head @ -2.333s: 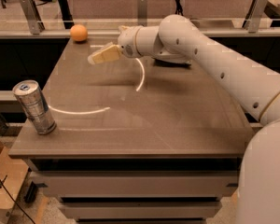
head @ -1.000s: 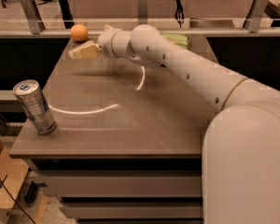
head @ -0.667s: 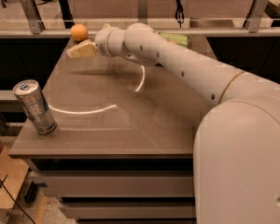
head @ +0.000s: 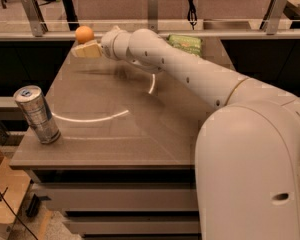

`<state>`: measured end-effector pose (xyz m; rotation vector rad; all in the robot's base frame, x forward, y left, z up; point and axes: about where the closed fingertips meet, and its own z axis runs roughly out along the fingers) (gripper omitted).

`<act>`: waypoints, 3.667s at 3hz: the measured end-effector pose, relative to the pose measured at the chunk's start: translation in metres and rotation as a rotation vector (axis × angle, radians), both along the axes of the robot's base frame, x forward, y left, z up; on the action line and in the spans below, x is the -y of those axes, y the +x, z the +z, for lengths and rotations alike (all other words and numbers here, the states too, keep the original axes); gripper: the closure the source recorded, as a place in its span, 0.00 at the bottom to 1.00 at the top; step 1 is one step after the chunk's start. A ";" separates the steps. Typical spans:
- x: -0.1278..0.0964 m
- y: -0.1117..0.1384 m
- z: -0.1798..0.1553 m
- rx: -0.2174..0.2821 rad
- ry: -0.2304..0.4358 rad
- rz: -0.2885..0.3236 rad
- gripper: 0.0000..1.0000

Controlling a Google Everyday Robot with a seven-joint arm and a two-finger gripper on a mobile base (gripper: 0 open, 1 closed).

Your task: Move orange near redbull can

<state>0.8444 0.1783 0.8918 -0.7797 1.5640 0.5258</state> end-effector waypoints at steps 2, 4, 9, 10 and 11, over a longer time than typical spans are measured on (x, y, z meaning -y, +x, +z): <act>-0.023 0.032 -0.010 -0.025 0.057 0.015 0.00; -0.063 0.076 -0.019 -0.025 0.013 0.033 0.00; -0.066 0.106 -0.031 -0.045 0.012 -0.008 0.45; -0.062 0.110 -0.032 -0.046 0.011 -0.017 0.68; -0.057 0.109 -0.022 -0.027 0.011 -0.017 0.92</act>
Offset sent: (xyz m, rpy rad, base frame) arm 0.0518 0.0305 -0.0136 0.0680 0.0349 0.0198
